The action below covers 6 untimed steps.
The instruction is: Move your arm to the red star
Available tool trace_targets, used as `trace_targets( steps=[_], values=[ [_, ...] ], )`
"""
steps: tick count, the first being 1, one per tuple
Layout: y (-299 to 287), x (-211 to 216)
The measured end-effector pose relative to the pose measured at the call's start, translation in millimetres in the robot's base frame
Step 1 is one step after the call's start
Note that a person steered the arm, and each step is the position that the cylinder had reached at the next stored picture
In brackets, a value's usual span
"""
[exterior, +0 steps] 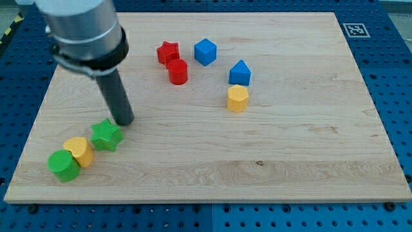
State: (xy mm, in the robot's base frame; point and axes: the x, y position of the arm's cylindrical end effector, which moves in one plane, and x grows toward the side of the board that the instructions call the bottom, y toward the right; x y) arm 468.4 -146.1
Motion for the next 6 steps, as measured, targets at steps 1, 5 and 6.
trace_targets(
  steps=[1, 5, 6],
  values=[
    [-2, -64],
    [93, -163],
    [59, -130]
  ],
)
